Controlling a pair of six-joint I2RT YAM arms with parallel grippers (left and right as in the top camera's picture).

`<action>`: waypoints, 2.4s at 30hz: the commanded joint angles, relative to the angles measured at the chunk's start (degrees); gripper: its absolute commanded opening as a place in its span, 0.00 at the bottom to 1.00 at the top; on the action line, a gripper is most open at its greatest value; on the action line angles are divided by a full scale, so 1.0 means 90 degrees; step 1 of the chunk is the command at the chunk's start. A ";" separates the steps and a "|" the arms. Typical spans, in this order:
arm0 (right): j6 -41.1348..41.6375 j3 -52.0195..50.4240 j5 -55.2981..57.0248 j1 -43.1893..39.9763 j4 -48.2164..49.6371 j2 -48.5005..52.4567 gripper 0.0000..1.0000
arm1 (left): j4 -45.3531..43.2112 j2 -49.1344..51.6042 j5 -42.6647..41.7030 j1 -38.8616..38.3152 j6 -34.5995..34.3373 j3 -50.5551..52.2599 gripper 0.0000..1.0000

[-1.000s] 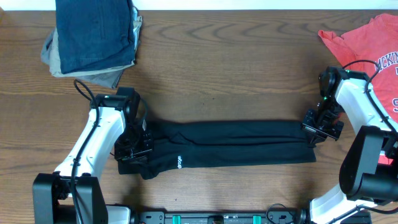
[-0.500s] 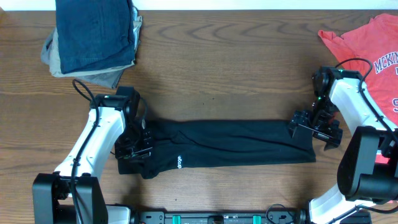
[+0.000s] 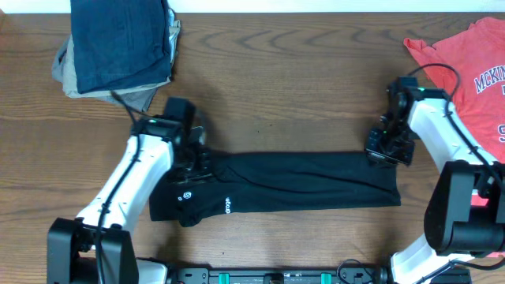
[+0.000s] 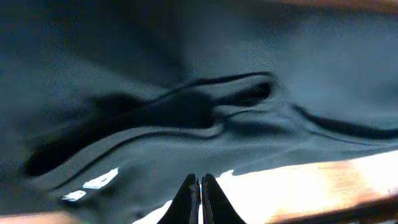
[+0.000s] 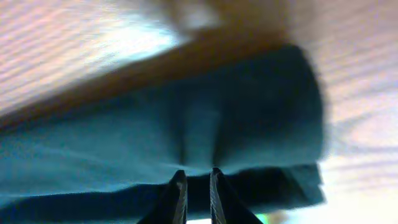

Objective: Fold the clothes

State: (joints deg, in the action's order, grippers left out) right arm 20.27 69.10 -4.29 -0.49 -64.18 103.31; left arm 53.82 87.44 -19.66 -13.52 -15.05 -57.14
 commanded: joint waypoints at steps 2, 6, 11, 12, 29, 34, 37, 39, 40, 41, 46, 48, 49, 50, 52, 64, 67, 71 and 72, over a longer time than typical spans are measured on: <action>-0.0061 -0.0165 -0.0097 0.0364 0.0197 -0.0155 0.15 | -0.0119 -0.0022 -0.0027 -0.0228 -0.0233 0.0046 0.06; 0.0010 -0.0396 -0.0097 0.0527 0.0478 -0.0155 0.16 | -0.0379 0.0017 -0.0002 -0.0221 -0.0323 0.0243 0.06; 0.0175 -0.0826 -0.0102 0.0539 0.0874 -0.0155 0.15 | -0.0665 0.0355 -0.0002 -0.0221 -0.0321 0.0423 0.06; 0.0175 -0.0908 -0.0100 0.0539 0.0964 -0.0155 0.16 | -0.0729 0.0459 -0.0005 -0.0221 -0.0321 0.0449 0.06; 0.0459 -0.1226 0.0551 0.0219 0.1064 -0.0155 0.15 | -0.0172 0.1253 0.1834 0.0172 -0.0986 0.0510 0.06; 0.0452 -0.1226 0.0551 0.0049 0.1064 -0.0155 0.14 | -0.0129 0.1251 0.1957 0.0614 -0.0986 0.0510 0.06; 0.0454 -0.1219 0.0549 -0.0061 0.1059 -0.0158 0.13 | -0.0083 0.1248 0.1979 0.0845 -0.0986 0.0508 0.06; 0.0415 -0.1158 0.0549 -0.0148 0.1013 -0.0158 0.13 | -0.0046 0.1212 0.1974 0.0976 -0.0986 0.0508 0.06; 0.0355 -0.1105 0.0544 -0.0187 0.0957 -0.0158 0.13 | 0.0002 0.1158 0.1974 0.1037 -0.0986 0.0495 0.06; 0.0355 -0.1010 0.0546 -0.0236 0.0840 -0.0158 0.13 | 0.0056 0.1095 0.1974 0.1076 -0.0984 0.0476 0.06; 0.0308 -0.0233 0.0551 -0.0561 0.0083 -0.0163 0.15 | 0.0279 0.0381 0.1967 0.1120 -0.0984 0.0333 0.06; 0.0270 0.0087 0.0549 -0.0746 -0.0141 -0.0185 0.16 | 0.0299 -0.0032 0.1894 0.1120 -0.0984 0.0330 0.06; 0.0260 0.0238 0.0549 -0.0874 -0.0216 -0.0199 0.18 | 0.0301 -0.0236 0.1851 0.1120 -0.0981 0.0330 0.06; 0.0260 0.0318 0.0549 -0.0964 -0.0253 -0.0209 0.19 | 0.0301 -0.0406 0.1797 0.1120 -0.0981 0.0333 0.06; 0.0260 0.0442 0.0517 -0.1219 -0.0301 -0.0219 0.41 | 0.0301 -0.0697 0.1673 0.1120 -0.0984 0.0333 0.23; -0.1190 -0.0228 -0.1246 -0.2506 0.0330 -0.0216 0.99 | 0.0287 -0.1059 0.1591 0.1120 -0.0984 0.0335 0.79; -0.1443 -0.0595 -0.1598 -0.2540 0.0619 -0.0216 0.99 | 0.0284 -0.1059 0.1588 0.1120 -0.0984 0.0335 0.79; -0.1457 -0.1037 -0.1605 -0.2538 0.0954 -0.0216 0.99 | 0.0306 -0.1059 0.1549 0.1120 -0.0984 0.0335 0.84; -0.1460 -0.1144 -0.1608 -0.2538 0.1032 -0.0216 0.99 | 0.0304 -0.1059 0.1518 0.1120 -0.0981 0.0335 0.85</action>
State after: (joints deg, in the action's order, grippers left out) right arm 9.72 61.01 -15.92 -22.81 -55.86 102.45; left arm 56.40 77.95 -5.65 -3.79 -23.97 -53.21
